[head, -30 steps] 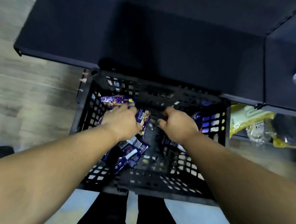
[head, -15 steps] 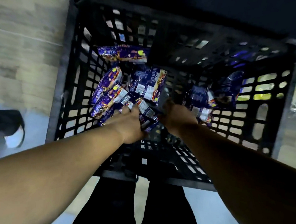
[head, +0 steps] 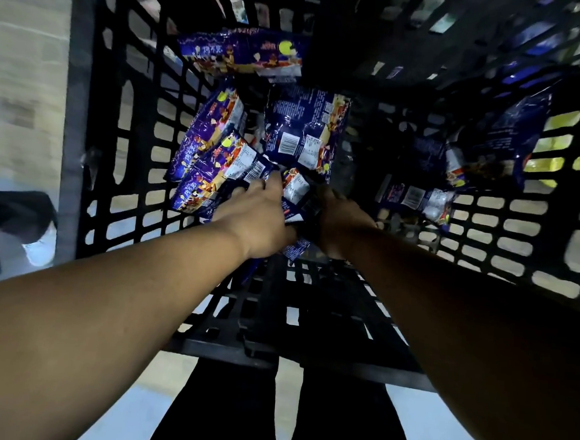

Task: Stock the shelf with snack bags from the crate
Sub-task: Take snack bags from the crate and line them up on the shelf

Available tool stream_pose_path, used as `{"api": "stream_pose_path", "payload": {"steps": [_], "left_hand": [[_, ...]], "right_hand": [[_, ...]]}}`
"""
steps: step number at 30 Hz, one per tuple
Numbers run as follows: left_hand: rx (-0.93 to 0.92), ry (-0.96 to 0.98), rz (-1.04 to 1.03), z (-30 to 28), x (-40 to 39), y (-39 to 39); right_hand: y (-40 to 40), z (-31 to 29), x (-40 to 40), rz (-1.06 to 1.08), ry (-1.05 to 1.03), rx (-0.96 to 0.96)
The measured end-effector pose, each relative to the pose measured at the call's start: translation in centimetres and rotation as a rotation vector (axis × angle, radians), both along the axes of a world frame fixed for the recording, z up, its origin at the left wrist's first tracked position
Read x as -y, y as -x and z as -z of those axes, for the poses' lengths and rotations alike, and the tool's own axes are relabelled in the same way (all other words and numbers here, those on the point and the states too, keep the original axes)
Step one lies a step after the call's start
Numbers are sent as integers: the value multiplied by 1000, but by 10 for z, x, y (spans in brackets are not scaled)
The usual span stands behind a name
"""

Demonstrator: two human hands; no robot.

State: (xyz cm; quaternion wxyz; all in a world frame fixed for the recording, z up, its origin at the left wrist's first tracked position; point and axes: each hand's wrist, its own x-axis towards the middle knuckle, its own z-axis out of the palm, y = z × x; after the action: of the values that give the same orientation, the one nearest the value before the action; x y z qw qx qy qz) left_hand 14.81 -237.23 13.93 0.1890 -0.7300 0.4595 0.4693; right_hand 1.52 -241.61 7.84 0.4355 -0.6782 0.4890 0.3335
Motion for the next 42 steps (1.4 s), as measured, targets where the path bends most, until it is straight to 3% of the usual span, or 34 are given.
{"api": "stream_pose_path", "payload": {"steps": [9,14,18,21,26,33,39,42], "left_hand": [[-141,61,-211,3,3,1],[-248,110,-287,-6,11,1],[-398,112,-572,-9,26,1],[-477,58,-802,-6,34,2],[-419,3,-1036,11,27,2],[-182,50,-1097,20,15,-1],[-404,-45,-1031,17,15,2],[-351,-36,-866,21,10,0]], "right_hand": [[2,7,2,48,62,-87],[11,-4,3,147,-2,19],[33,-18,22,285,178,-2],[45,-32,41,266,296,-31],[48,-49,45,129,522,-25],[49,-48,25,28,560,-62],[54,-44,23,36,420,-26],[55,-42,22,88,351,-14]]}}
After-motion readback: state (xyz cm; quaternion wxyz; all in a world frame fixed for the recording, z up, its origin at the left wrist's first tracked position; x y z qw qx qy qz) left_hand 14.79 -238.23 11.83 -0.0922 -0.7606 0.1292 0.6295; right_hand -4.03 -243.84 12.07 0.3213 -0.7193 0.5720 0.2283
